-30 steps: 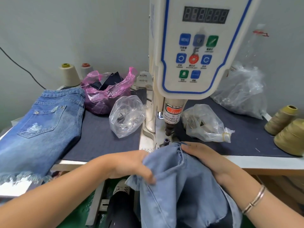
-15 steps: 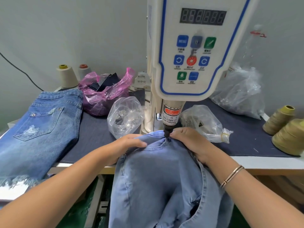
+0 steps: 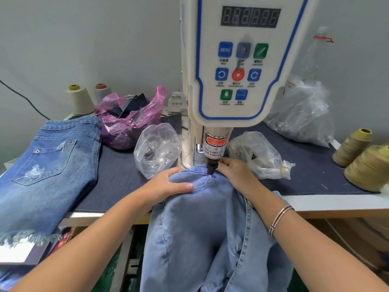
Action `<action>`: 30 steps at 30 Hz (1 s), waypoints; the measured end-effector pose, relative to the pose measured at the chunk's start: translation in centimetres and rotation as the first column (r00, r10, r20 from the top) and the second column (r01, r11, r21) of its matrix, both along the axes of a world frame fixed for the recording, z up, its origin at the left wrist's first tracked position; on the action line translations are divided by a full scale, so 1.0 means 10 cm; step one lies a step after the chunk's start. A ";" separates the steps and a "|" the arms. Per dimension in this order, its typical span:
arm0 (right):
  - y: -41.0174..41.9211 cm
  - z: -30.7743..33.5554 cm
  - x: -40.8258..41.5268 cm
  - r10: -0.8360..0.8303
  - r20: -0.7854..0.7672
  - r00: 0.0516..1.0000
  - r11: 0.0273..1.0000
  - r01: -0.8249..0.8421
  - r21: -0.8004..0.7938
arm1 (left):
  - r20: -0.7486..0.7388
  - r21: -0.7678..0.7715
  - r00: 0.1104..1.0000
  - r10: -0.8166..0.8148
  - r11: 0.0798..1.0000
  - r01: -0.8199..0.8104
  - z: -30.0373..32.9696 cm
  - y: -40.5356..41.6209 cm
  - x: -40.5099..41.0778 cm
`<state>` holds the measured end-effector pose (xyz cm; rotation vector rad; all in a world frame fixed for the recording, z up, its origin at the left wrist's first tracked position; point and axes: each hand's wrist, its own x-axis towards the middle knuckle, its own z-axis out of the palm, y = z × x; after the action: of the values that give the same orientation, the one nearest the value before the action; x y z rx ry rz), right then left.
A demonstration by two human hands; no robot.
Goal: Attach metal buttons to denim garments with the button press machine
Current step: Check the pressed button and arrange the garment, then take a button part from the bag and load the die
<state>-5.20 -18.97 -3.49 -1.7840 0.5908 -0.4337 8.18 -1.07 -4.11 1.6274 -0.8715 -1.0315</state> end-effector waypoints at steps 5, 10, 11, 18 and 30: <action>-0.01 -0.06 -0.03 0.044 0.026 0.999 0.981 -0.049 0.189 | 0.012 0.059 0.995 -0.098 0.994 0.097 -0.01 -0.02 0.10; 0.02 -0.05 0.01 0.031 0.059 0.998 0.987 -0.040 0.158 | -0.006 0.094 0.987 -0.159 0.983 0.159 -0.03 -0.03 0.17; 0.02 -0.06 0.02 0.026 0.072 0.997 0.987 -0.037 0.157 | -0.018 0.089 0.981 -0.192 0.977 0.193 -0.02 -0.03 0.17; -0.03 -0.14 0.00 0.037 0.140 0.989 0.973 -0.068 0.220 | -0.063 0.078 0.955 -0.291 0.952 0.296 0.00 -0.04 0.15; -0.06 -0.16 -0.05 0.048 0.186 0.981 0.967 -0.092 0.236 | -0.207 -0.049 0.940 -0.270 0.963 0.266 -0.04 -0.02 0.17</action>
<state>-5.66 -19.59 -5.12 -1.5077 0.4328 -0.4476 9.83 -1.27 -4.52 1.3742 -0.9722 -1.3545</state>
